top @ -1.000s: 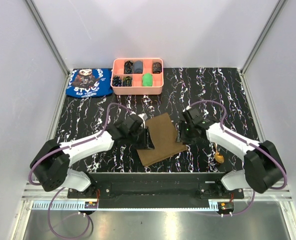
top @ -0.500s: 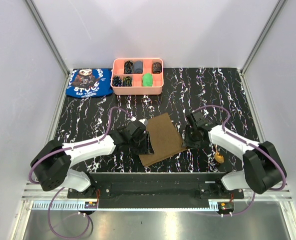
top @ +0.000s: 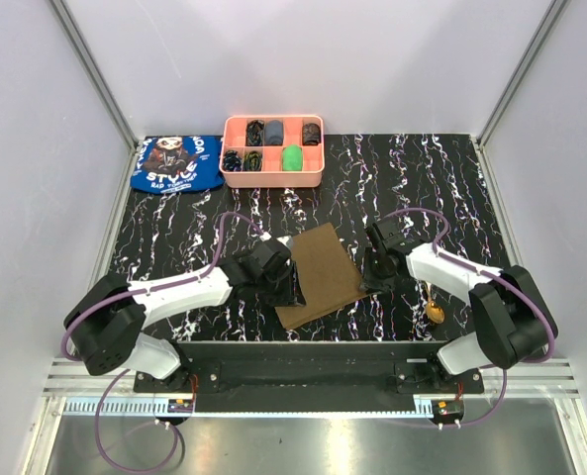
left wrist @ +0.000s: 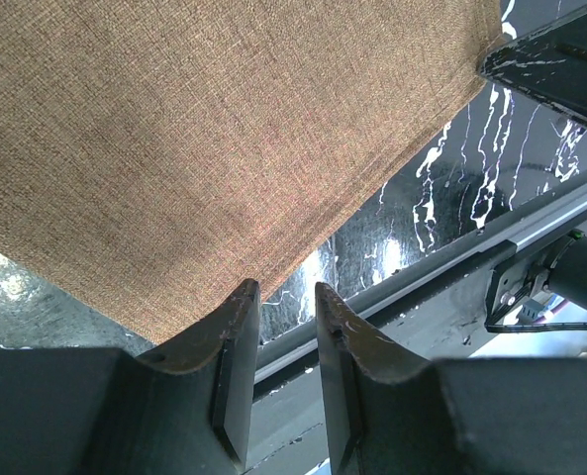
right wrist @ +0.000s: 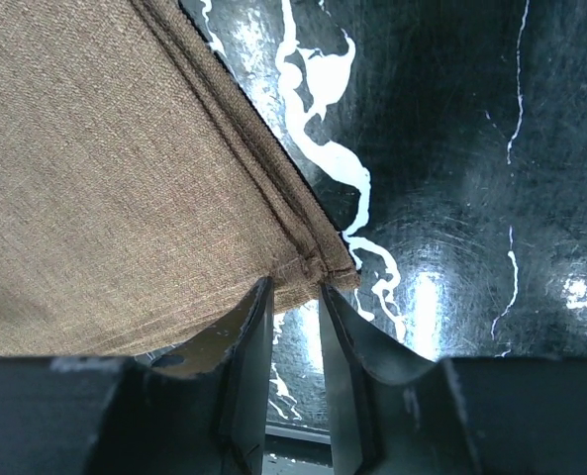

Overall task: Fold the napkin into a case and place the utensils inside
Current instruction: Pick up the top corner of the square-folded napkin from the center of the board.

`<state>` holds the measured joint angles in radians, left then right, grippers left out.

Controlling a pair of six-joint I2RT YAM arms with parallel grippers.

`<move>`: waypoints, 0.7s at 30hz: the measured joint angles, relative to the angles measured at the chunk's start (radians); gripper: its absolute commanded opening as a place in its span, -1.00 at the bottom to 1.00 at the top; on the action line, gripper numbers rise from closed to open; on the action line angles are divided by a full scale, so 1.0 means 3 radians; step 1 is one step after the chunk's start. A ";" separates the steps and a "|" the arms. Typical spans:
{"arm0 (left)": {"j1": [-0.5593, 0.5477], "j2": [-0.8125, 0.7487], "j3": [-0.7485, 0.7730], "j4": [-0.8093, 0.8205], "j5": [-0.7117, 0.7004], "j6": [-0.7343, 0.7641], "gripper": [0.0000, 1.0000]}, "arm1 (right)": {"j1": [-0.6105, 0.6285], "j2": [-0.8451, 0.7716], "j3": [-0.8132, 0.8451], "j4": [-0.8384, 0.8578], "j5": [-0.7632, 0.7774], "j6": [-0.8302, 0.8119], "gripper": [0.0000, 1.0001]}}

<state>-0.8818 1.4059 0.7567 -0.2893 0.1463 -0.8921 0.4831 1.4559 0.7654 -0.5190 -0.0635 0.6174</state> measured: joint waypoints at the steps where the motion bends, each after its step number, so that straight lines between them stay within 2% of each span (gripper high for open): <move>1: 0.0000 0.0005 0.0000 0.0003 0.0000 0.0000 -0.37 | 0.0000 0.0001 0.0003 0.0003 0.0000 -0.0004 -0.40; 21: 0.0000 0.0061 0.0000 0.0121 0.0034 -0.0038 -0.38 | -0.0058 -0.0005 0.0104 -0.0008 0.0009 -0.0099 -0.37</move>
<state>-0.8818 1.4242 0.7567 -0.2531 0.1566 -0.9035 0.4656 1.4544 0.7967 -0.5213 -0.0608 0.5877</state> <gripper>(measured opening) 0.315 0.318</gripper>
